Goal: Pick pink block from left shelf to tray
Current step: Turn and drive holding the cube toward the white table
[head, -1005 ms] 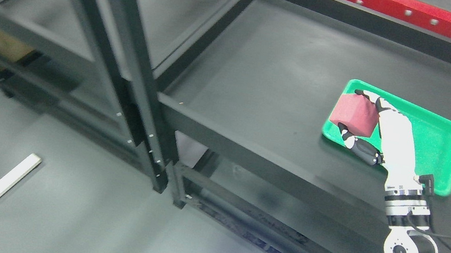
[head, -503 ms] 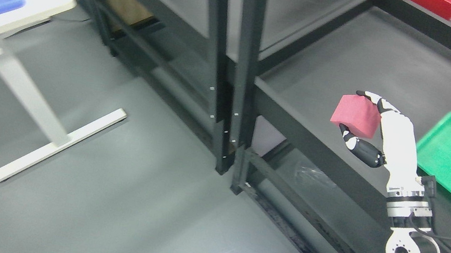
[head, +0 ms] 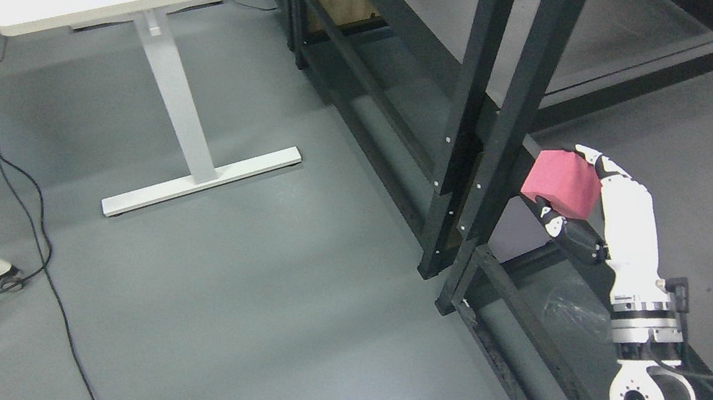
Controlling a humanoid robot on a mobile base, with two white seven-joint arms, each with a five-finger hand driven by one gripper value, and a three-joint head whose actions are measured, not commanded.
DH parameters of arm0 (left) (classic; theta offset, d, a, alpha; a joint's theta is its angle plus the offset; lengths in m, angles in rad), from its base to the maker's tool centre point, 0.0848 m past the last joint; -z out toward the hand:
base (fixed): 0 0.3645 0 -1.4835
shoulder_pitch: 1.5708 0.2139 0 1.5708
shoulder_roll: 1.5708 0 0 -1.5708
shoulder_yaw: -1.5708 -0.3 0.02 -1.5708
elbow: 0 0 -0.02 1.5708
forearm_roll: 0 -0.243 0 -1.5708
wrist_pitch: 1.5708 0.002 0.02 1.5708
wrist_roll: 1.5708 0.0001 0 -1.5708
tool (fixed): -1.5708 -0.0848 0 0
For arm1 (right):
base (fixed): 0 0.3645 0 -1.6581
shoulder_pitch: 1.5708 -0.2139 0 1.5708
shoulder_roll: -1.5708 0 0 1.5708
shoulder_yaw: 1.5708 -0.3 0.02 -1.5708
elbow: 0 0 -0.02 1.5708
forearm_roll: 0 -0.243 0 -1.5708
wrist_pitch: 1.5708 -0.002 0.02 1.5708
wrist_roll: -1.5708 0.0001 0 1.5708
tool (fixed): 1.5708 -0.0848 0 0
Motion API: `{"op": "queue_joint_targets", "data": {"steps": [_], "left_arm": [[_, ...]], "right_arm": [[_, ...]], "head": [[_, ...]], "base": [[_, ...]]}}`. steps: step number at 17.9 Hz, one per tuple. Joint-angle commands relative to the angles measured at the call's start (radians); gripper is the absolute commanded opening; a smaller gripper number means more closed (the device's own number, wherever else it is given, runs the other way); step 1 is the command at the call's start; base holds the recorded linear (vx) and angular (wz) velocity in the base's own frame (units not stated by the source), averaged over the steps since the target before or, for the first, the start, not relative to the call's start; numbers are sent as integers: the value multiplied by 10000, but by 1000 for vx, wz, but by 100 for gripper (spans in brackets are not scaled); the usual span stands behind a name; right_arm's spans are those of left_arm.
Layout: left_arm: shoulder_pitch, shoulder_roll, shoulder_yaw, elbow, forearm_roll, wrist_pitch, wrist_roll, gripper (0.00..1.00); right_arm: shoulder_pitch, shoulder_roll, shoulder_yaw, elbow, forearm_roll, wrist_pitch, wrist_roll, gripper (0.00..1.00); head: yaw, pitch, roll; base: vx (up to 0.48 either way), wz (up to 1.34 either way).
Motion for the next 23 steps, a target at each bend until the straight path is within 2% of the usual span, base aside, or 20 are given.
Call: {"op": "queue_joint_targets", "data": {"steps": [1, 15, 23], "left_arm": [[0, 175, 0, -175, 0, 8, 4, 100], [0, 175, 0, -175, 0, -7, 4, 100], [0, 175, 0, -175, 0, 8, 4, 100]], "right_arm": [[-25, -175, 133, -24, -1, -3, 6, 5], [-25, -175, 669, -24, -1, -3, 21, 5], [-10, -175, 685, -24, -17, -49, 21, 5]], "head": [[0, 0, 0], [0, 0, 0], [0, 0, 0]], "base": [[-47, 485], [22, 612], [61, 213]]}}
